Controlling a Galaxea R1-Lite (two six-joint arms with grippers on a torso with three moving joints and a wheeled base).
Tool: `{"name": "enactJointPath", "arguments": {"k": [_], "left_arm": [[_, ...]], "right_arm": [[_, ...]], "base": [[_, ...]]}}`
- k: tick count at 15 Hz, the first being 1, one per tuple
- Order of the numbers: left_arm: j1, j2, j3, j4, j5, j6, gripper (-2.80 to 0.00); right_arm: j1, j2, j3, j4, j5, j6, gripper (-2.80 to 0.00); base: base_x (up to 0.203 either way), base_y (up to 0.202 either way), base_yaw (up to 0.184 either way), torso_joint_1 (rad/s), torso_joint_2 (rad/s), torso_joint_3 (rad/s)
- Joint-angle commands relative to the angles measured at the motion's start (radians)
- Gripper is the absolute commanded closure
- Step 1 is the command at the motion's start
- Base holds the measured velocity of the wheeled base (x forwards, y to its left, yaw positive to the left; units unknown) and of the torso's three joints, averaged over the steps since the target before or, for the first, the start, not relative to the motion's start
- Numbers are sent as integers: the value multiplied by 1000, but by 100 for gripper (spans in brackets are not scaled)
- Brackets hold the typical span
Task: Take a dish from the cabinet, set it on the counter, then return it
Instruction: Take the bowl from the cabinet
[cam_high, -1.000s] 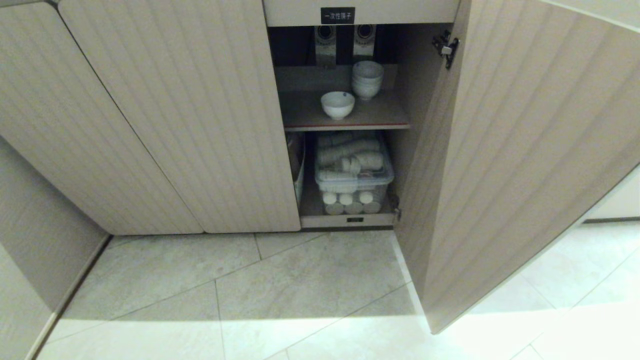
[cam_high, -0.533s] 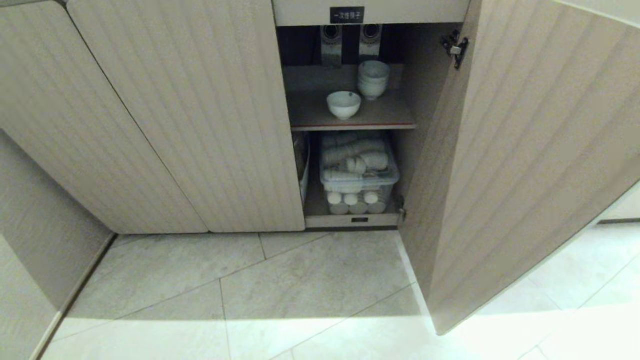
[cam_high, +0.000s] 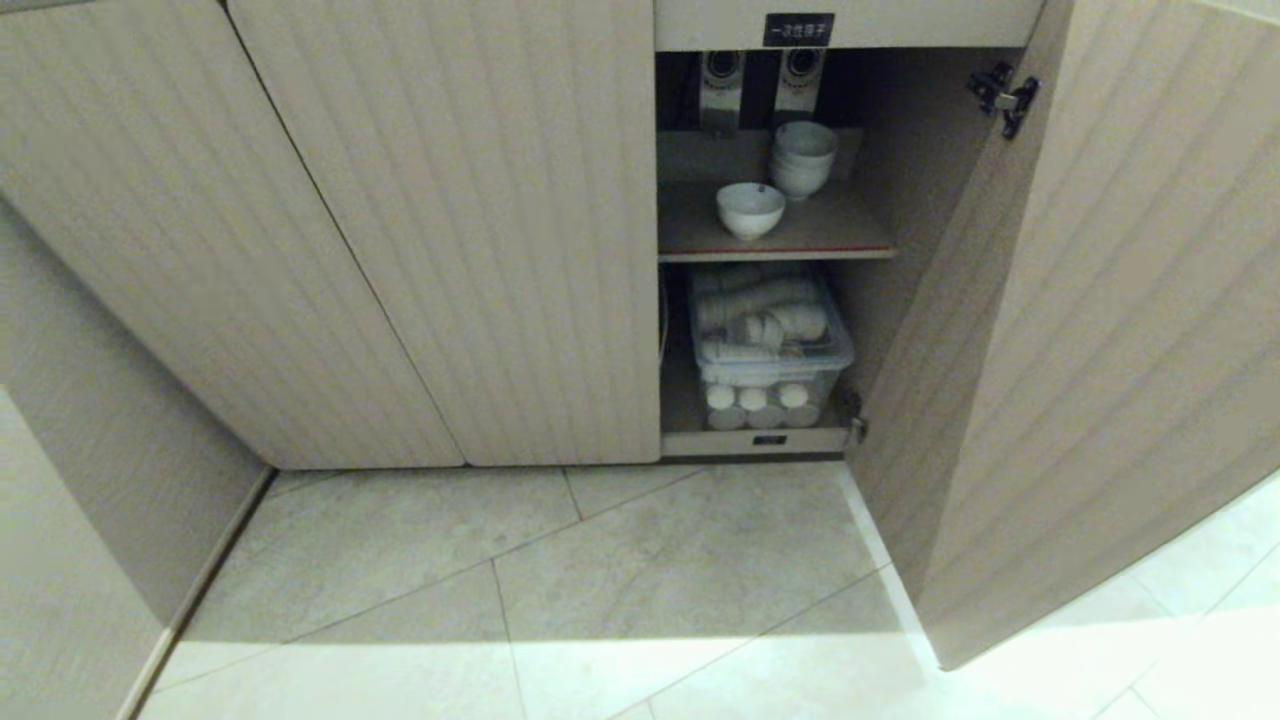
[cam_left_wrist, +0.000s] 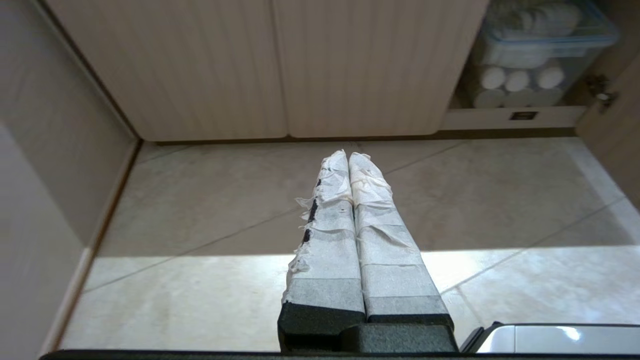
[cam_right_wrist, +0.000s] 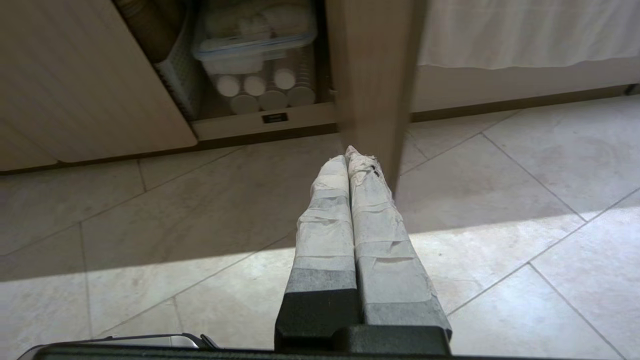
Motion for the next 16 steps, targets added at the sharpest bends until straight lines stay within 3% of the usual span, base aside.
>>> {"name": "enactJointPath", "arguments": {"k": [1, 10, 16], "left_arm": [[0, 0, 0, 0, 0, 1, 0], [0, 0, 0, 0, 0, 1, 0], [0, 0, 0, 0, 0, 1, 0]], "right_arm": [[0, 1, 0, 0, 0, 0, 0], [0, 1, 0, 0, 0, 0, 0], [0, 1, 0, 0, 0, 0, 0]], "base": [[0, 198, -4, 2, 2, 2], [0, 189, -2, 2, 2, 1], [0, 18, 0, 0, 0, 0]]}}
